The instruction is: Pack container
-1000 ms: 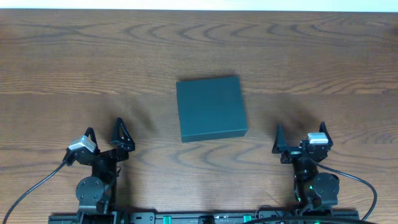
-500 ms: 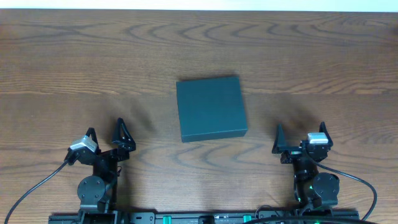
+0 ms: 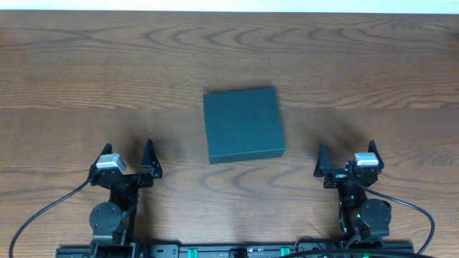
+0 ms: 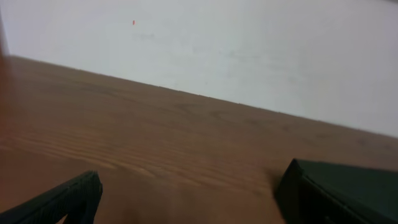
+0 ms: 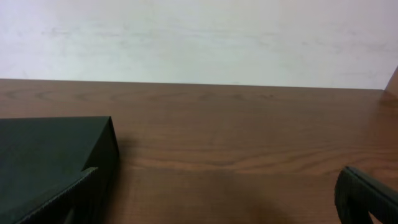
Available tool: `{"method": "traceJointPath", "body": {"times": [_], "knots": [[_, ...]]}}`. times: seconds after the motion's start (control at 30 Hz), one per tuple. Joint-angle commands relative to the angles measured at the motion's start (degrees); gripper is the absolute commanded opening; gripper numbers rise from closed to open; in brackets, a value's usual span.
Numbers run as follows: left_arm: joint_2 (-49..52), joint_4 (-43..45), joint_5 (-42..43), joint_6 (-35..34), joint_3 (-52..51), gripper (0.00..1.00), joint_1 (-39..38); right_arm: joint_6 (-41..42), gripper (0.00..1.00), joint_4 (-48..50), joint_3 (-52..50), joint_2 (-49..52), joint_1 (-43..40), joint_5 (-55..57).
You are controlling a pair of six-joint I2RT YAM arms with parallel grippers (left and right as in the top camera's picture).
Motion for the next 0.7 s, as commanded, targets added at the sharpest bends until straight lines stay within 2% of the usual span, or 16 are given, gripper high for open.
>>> {"method": "traceJointPath", "body": {"times": [0.0, 0.03, 0.47, 0.67], "knots": [[-0.5, -0.5, 4.0, 9.9, -0.2, 0.98, -0.2, 0.8, 0.99, -0.2, -0.1, -0.3, -0.5, 0.5], [-0.5, -0.8, 5.0, 11.4, -0.2, 0.98, -0.2, 0.8, 0.99, -0.2, -0.1, -0.3, -0.5, 0.5], [-0.4, -1.3, 4.9, 11.1, -0.2, 0.98, -0.2, 0.8, 0.99, -0.2, -0.1, -0.3, -0.5, 0.5], [-0.4, -5.4, 4.9, 11.1, -0.2, 0.98, -0.2, 0.8, 0.99, -0.2, -0.1, -0.3, -0.5, 0.5]]}}
